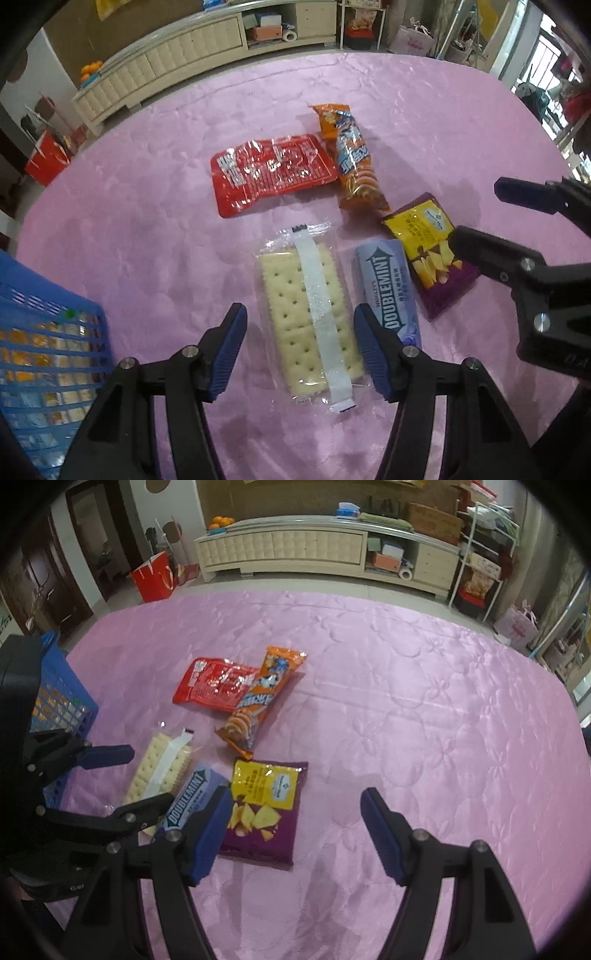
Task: Organize snacks
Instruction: 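Grasp the white cracker pack with the left tool while the right tool grasps the yellow-purple chips bag, then lift both packs and carry them over the blue basket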
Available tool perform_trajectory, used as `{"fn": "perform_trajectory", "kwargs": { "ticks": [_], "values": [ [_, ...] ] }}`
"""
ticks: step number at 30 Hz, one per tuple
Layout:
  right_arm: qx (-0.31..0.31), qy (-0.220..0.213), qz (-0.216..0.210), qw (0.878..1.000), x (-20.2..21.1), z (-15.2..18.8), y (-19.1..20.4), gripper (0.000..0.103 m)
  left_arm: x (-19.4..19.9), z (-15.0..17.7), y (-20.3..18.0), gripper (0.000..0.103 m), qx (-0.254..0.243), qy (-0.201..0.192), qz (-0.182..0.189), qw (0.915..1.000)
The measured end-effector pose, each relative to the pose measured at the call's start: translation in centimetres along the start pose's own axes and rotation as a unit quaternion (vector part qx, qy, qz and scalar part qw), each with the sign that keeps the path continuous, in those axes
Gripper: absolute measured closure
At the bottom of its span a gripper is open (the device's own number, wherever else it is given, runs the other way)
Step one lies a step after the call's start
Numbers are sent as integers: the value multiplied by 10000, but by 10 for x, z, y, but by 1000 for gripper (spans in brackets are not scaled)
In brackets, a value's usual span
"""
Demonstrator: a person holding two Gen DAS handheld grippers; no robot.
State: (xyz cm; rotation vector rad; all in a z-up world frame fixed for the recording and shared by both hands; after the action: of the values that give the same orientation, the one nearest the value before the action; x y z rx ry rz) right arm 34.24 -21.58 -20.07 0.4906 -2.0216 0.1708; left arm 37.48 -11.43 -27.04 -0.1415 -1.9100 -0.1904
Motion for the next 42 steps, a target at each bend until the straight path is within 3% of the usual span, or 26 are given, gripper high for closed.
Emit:
{"fn": "perform_trajectory", "kwargs": {
  "ticks": [2, 3, 4, 9, 16, 26, 35, 38, 39, 42],
  "values": [
    [28, -23, 63, 10000, -2, -1, -2, 27, -3, 0, 2, 50, 93, 57, 141, 9998],
    [49, -33, 127, 9999, -4, -3, -3, 27, -4, 0, 2, 59, 176, 106, 306, 9993],
    [71, -28, 203, 9998, -5, -3, -4, 27, -5, 1, 3, 61, 248, 132, 395, 9988],
    [-1, 184, 217, 9996, -15, -1, -10, 27, 2, 1, -1, 67, 101, 12, 251, 9996],
    [55, 269, 128, 9995, -19, 0, -2, 27, 28, -3, -1, 68, 163, -280, 103, 9994],
    [202, 411, 0, 9990, -28, 1, 16, 27, 35, 12, 14, 68, 339, -234, -63, 9991],
    [484, 481, 160, 9975, -36, 5, 30, 27, 28, 13, 13, 68, 374, -242, -123, 9989],
    [447, 470, 98, 9978, -35, 3, 30, 37, 30, 15, 12, 68, 364, -258, -148, 9989],
    [488, 455, 73, 9977, -34, 3, 31, 48, 30, 14, 13, 68, 363, -262, -152, 9989],
    [586, 443, 93, 9973, -32, 3, 37, 49, 34, 15, 13, 68, 378, -337, -166, 9986]
  ]
}}
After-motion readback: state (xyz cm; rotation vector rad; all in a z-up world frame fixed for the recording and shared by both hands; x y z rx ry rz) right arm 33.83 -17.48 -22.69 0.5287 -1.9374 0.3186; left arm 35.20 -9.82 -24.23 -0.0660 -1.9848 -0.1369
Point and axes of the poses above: each gripper's, at about its wrist camera, not at the fingertips, and x roughly against the way its jaws point, y to its left, z to its underside, the point moved 5 cm from there along -x, roughly the way its jaws point, and after that the axes turned 2 degrees about -z, right-handed, at the moved point
